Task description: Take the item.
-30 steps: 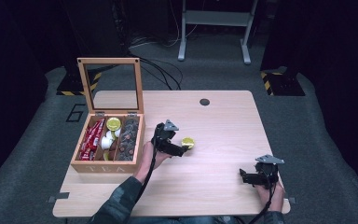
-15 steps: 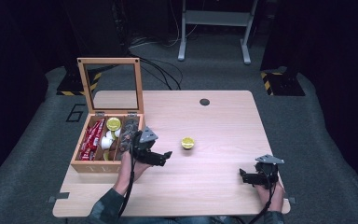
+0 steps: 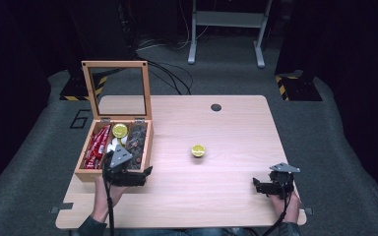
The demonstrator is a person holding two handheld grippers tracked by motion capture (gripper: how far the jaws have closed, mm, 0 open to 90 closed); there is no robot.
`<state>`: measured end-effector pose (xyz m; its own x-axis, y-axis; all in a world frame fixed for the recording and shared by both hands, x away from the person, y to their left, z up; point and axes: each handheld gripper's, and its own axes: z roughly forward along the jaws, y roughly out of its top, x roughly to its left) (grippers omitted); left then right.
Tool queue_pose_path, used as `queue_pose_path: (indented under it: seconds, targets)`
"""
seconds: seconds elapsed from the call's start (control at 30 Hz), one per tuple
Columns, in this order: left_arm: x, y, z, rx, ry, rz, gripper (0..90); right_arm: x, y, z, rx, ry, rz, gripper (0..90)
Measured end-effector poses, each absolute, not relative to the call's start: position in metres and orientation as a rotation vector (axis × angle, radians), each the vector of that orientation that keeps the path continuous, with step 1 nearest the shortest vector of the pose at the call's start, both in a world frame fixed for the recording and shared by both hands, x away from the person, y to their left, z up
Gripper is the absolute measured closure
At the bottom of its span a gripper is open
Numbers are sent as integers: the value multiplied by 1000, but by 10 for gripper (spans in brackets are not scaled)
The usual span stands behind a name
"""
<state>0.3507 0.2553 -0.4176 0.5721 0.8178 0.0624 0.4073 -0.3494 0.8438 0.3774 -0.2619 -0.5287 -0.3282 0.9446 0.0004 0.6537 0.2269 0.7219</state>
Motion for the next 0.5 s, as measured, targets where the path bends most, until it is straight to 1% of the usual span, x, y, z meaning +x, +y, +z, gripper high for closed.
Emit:
queue_pose_path:
  seconds: [0.1,0.17,0.3,0.5]
  targets:
    - [337,276,-422,1927,1032,667,58,377,-262,-529,1468,2064,884,47]
    - [332,282,-423,1920,1048,677,55,377,-262,-529,1469,2065,881,47]
    - [318,301,-431,1906,1106,728,28,377,-262,-529,1469,2065,881,47]
    - [304,319,-444,1861,1179,743,1,377,-262,-529,1469,2065,881,47]
